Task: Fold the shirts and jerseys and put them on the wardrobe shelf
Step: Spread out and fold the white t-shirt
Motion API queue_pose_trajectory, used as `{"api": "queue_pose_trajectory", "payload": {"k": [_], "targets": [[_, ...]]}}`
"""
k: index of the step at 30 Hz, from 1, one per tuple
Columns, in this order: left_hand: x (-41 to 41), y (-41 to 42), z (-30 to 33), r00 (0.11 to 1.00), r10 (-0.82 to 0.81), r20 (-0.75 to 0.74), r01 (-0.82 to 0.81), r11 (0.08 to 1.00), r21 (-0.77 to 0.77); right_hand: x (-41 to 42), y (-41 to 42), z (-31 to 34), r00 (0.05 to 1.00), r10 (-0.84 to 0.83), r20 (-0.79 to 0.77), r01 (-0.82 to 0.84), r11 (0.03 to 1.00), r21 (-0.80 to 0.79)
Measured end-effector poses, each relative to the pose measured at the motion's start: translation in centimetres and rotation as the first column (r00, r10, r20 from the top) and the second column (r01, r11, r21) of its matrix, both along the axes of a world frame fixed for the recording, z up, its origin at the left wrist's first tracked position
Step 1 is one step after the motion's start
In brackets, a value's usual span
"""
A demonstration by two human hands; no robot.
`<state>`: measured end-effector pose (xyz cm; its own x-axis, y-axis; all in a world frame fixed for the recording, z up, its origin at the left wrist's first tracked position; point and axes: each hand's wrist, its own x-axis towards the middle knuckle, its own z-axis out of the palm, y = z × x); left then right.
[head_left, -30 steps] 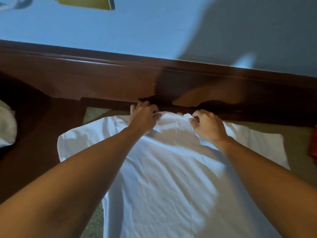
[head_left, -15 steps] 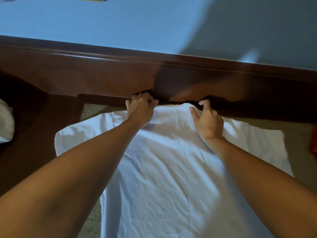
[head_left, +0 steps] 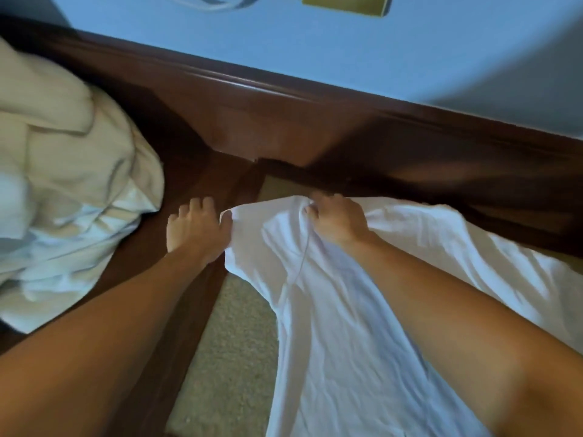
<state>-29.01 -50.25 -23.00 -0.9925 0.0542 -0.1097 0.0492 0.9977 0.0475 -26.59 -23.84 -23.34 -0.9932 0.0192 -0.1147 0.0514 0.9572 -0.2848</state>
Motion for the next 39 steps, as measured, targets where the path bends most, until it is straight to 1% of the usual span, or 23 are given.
{"api": "queue_pose_trajectory", "payload": {"k": [2,4,6,8,10,12,14,15,17,19,20,22,23,25,27,29,30,32,34,36,37,38,39], "targets": [[0.4,-0.2,-0.3,0.995,-0.027,0.099,0.014,0.992,0.126,-0.7,-0.4,0.2,0.999,-0.045,0.030,0.045,0.999,0.003],[0.6,0.5,-0.4,0.983,0.039,0.181,-0.089,0.957,0.277,-1.0,-0.5,0.4,0.995,-0.082,0.049,0.082,0.997,-0.006],[0.5,0.9,-0.5,0.976,0.146,0.159,-0.193,0.918,0.347,-1.4,-0.6,0.5,0.991,-0.125,0.050,0.127,0.991,-0.042],[0.1,1.2,-0.4,0.975,0.191,0.114,-0.221,0.887,0.406,-1.8,-0.7,0.6,0.984,-0.172,0.042,0.175,0.981,-0.087],[-0.5,1.5,-0.1,0.950,0.248,0.188,-0.310,0.805,0.506,-2.2,-0.8,0.5,0.976,-0.217,0.018,0.217,0.968,-0.122],[-1.2,1.4,-0.1,0.921,0.299,0.251,-0.389,0.744,0.543,-2.5,-1.0,0.4,0.973,-0.230,0.006,0.228,0.963,-0.145],[-1.4,1.1,-0.4,0.915,0.303,0.266,-0.402,0.733,0.549,-2.4,-1.3,0.1,0.973,-0.232,0.011,0.231,0.960,-0.155],[-1.2,0.9,-0.4,0.918,0.289,0.271,-0.393,0.746,0.537,-2.1,-1.6,0.0,0.973,-0.230,-0.011,0.225,0.962,-0.156],[-0.2,0.4,-0.4,0.928,0.253,0.272,-0.356,0.815,0.457,-1.0,-2.2,-0.3,0.974,-0.193,-0.122,0.172,0.972,-0.160],[1.3,0.1,-0.4,0.945,0.212,0.247,-0.293,0.886,0.361,0.6,-3.2,-0.5,0.967,-0.115,-0.226,0.081,0.985,-0.151],[2.0,0.0,-0.4,0.956,0.181,0.229,-0.250,0.912,0.326,1.5,-3.8,-0.7,0.969,-0.069,-0.236,0.040,0.991,-0.126],[3.2,-0.1,-0.6,0.975,0.139,0.176,-0.189,0.932,0.308,2.8,-5.1,-1.1,0.988,0.033,-0.152,-0.038,0.999,-0.035],[3.5,0.0,-0.6,0.981,0.129,0.144,-0.170,0.932,0.321,3.2,-5.7,-1.3,0.992,0.069,-0.108,-0.069,0.998,0.010],[3.8,0.2,-0.3,0.989,0.124,0.084,-0.147,0.906,0.396,3.4,-6.5,-1.8,0.992,0.085,-0.095,-0.079,0.995,0.061],[3.4,0.4,0.3,0.984,0.171,0.058,-0.176,0.840,0.514,3.1,-7.0,-2.0,0.993,0.054,-0.104,-0.044,0.994,0.098],[2.9,0.6,0.9,0.971,0.227,0.074,-0.224,0.762,0.607,3.1,-7.4,-2.3,0.984,0.053,-0.168,-0.033,0.992,0.122],[2.7,0.8,1.0,0.968,0.238,0.083,-0.237,0.744,0.625,3.2,-7.6,-2.4,0.978,0.051,-0.200,-0.028,0.992,0.120],[2.4,1.2,1.0,0.964,0.245,0.103,-0.257,0.753,0.606,3.3,-7.8,-2.5,0.975,0.048,-0.218,-0.018,0.991,0.135],[2.3,1.3,0.6,0.961,0.249,0.121,-0.276,0.814,0.511,3.4,-7.7,-2.5,0.987,0.010,-0.160,0.001,0.998,0.070],[2.4,1.0,-0.3,0.963,0.238,0.126,-0.269,0.882,0.387,3.7,-6.9,-1.7,0.995,-0.036,-0.091,0.026,0.994,-0.108],[2.5,0.8,-0.7,0.963,0.246,0.106,-0.268,0.898,0.349,4.1,-6.3,-1.3,0.996,-0.054,-0.069,0.038,0.977,-0.210],[2.5,1.0,-0.7,0.965,0.254,0.059,-0.259,0.908,0.329,4.7,-5.4,-0.9,0.994,-0.061,-0.095,0.033,0.961,-0.273],[2.7,1.5,-0.8,0.970,0.244,-0.019,-0.226,0.923,0.311,5.6,-4.4,-0.6,0.984,-0.067,-0.162,0.020,0.961,-0.276]]}}
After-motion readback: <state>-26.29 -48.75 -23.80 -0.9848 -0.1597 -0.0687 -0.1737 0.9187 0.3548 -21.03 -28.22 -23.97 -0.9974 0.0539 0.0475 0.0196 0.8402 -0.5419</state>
